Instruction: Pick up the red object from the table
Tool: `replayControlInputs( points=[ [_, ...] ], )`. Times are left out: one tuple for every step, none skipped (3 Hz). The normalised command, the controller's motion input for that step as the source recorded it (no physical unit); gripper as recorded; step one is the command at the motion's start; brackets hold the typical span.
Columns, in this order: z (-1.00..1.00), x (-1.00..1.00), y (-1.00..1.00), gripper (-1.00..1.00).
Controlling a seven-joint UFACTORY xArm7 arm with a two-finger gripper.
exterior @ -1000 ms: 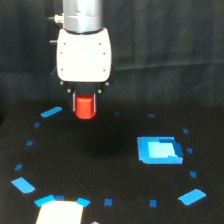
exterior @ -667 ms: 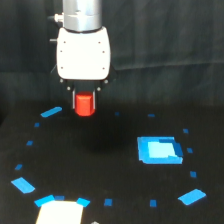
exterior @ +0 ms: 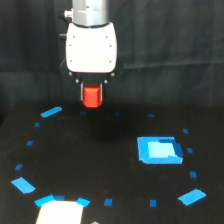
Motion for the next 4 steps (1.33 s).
replayControlInputs(
  points=[
    [-1.0, 0.31, -0.59, -0.42],
    [1.0, -0.08, 0.45, -1.0],
    [1.0, -0.01, 1.0, -1.0],
    [1.0, -0.51, -0.47, -0.94]
  ],
)
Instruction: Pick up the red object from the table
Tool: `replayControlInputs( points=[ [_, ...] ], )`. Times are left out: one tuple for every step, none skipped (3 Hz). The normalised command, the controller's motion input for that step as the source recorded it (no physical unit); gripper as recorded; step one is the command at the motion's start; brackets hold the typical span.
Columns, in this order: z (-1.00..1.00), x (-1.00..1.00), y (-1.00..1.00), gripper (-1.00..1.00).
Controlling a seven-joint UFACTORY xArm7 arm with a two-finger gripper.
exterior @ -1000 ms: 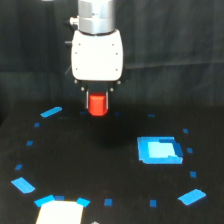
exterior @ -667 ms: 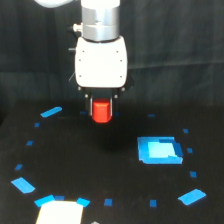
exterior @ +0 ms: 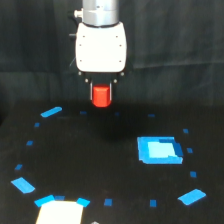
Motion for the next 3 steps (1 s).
replayControlInputs(
  points=[
    [-0.45, -0.75, -0.93, -1.0],
    [-0.86, 0.96, 0.01, -1.0],
    [0.03, -0.23, 0.44, -1.0]
  ],
)
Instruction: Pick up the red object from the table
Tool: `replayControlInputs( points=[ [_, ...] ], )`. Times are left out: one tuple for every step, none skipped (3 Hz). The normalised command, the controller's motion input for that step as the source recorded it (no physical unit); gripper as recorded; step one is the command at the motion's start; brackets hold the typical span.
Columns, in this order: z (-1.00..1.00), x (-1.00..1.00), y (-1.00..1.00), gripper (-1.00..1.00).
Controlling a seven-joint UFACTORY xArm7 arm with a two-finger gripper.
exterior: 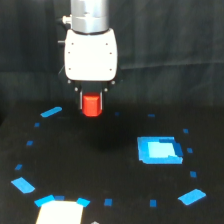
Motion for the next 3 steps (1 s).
replayControlInputs(
  points=[
    [1.0, -0.02, 0.9, -1.0],
    [-0.57, 0.87, -0.05, -0.98],
    [-0.63, 0.09, 1.0, -1.0]
  ],
)
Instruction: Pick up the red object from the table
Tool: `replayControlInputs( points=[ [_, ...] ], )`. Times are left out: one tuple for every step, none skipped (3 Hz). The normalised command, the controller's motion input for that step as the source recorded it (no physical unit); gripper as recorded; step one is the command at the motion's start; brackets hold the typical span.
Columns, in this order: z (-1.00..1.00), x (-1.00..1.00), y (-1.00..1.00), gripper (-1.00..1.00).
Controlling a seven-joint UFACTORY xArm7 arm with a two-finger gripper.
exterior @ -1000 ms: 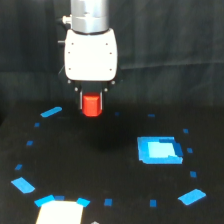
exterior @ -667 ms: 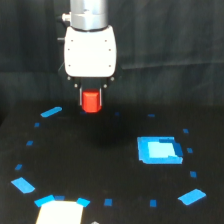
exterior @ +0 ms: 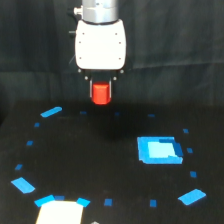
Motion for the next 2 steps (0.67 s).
replayControlInputs(
  points=[
    [-0.39, -1.0, -0.72, -1.0],
    [-1.0, 0.27, -1.0, -0.29]
  ],
)
